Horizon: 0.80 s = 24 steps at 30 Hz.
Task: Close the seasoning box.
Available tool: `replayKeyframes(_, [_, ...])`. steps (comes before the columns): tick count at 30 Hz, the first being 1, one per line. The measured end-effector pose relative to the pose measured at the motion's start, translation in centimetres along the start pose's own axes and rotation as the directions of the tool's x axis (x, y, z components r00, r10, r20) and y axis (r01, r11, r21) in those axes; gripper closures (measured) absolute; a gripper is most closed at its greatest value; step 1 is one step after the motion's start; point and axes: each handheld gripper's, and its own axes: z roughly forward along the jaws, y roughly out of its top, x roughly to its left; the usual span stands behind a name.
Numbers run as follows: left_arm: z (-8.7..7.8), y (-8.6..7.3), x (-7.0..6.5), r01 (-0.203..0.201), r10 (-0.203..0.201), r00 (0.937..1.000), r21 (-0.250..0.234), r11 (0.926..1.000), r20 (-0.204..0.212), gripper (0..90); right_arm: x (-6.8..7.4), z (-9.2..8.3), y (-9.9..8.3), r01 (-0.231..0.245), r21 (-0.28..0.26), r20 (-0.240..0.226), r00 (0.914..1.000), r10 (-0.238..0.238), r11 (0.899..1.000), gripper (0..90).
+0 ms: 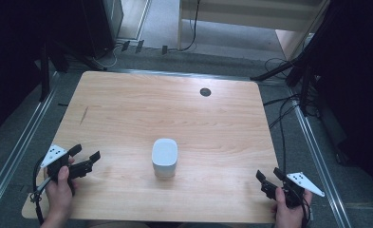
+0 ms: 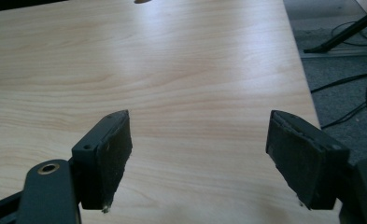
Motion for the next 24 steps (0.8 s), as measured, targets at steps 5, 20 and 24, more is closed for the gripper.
replayKeyframes(5, [0.0, 0.0, 0.0, 0.0, 0.0, 1.0, -0.001, 1.0, 0.0, 15.1, -0.8, -0.8, -0.7, -0.02, -0.004, 0.014, 0.9997, 0.02, 1.0, 24.5])
replayKeyframes(20, [0.1, 0.0, 0.0, -0.004, 0.004, 0.9999, 0.004, 1.0, 0.013, 15.2, -1.3, -1.2, -0.9, -0.053, -0.001, 0.022, 0.9984, 0.053, 0.999, 25.4])
replayKeyframes(24, [0.2, 0.1, 0.0, -0.004, 0.004, 0.9999, 0.006, 1.0, 0.012, 15.1, -1.4, -1.2, -0.9, -0.063, 0.001, 0.024, 0.9977, 0.063, 0.998, 26.1])
